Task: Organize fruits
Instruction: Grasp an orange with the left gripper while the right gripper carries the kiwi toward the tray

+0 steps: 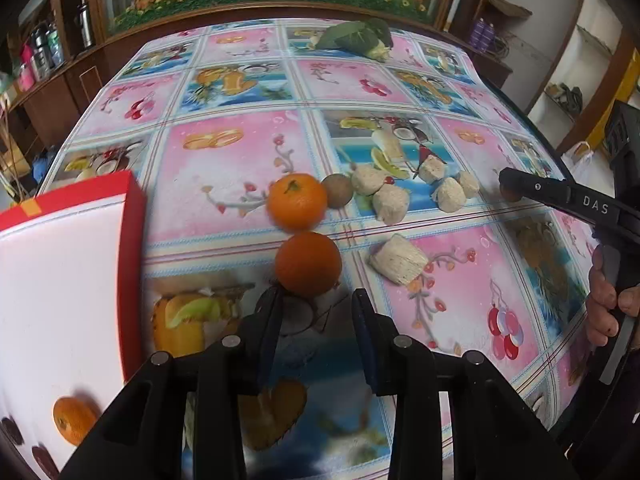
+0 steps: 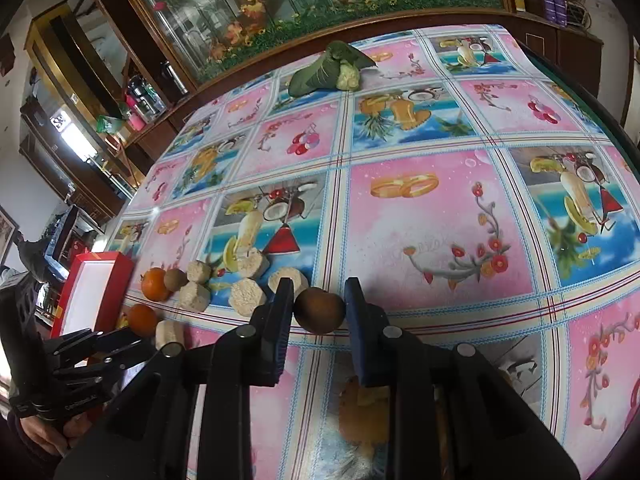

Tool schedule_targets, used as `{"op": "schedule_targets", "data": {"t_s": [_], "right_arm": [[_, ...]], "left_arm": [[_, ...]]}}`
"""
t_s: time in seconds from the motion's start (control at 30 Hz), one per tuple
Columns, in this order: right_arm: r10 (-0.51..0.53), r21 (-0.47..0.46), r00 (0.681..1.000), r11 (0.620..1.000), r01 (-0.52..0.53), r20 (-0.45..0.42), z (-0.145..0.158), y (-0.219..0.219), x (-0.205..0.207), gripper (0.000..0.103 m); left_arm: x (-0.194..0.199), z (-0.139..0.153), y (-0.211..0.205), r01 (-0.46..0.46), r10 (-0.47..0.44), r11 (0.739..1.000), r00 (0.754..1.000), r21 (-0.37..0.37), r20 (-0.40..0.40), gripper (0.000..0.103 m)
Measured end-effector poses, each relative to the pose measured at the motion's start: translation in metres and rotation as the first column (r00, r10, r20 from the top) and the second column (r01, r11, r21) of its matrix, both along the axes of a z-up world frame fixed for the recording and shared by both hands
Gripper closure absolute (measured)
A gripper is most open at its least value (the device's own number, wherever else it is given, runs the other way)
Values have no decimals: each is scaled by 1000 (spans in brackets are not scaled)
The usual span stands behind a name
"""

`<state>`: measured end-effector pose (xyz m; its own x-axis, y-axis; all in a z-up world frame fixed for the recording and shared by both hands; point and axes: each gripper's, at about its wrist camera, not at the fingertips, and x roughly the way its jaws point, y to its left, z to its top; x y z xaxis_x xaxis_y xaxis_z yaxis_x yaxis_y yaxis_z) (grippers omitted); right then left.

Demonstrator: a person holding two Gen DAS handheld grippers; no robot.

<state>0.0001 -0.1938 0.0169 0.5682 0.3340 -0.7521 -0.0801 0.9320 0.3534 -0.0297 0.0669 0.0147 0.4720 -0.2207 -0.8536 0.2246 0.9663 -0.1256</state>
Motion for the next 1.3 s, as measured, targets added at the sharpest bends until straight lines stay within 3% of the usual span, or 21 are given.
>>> {"op": "schedule_targets", "data": {"t_s": [0.13,0.2,0.27,0.57,0.63,0.7,0.73,0.93,1.13,1.3], "right_arm": [[-2,-9,1000,1000,2,-15,-3,0,1,75],[-3,-18,1000,1000,2,-17,-4,0,1,75],[-2,-36,1000,999,1,-28,-6,2,1,75],[0,-85,999,996,-4,-48,-16,5,4,75],[4,-96,999,995,-8,-43,-17,5,5,75],[15,-109,999,994,-20,-45,-18,7,6,76],[21,-130,999,991,-27,-42,-16,10,6,76],[65,-315,998,947,-59,10,-13,36,-4,76],[38,-309,998,951,-23,42,-9,31,-5,76],[43,-213,986,977,-7,161,13,32,-15,76]], "left_arm": [[1,11,-3,-19,18,999,999,27,41,64],[3,17,-4,-44,40,997,997,59,66,45],[3,21,-3,-65,57,994,994,85,94,40],[16,7,-3,-77,70,992,995,101,69,37],[18,2,-5,-77,72,992,996,96,55,38],[19,-2,-5,-74,70,994,997,81,43,55],[19,-4,-6,-72,69,994,997,77,37,59],[18,-4,-8,-68,63,994,996,81,57,70],[10,5,-5,-78,74,996,994,45,80,71],[-14,36,7,-88,85,996,984,14,159,71]]}}
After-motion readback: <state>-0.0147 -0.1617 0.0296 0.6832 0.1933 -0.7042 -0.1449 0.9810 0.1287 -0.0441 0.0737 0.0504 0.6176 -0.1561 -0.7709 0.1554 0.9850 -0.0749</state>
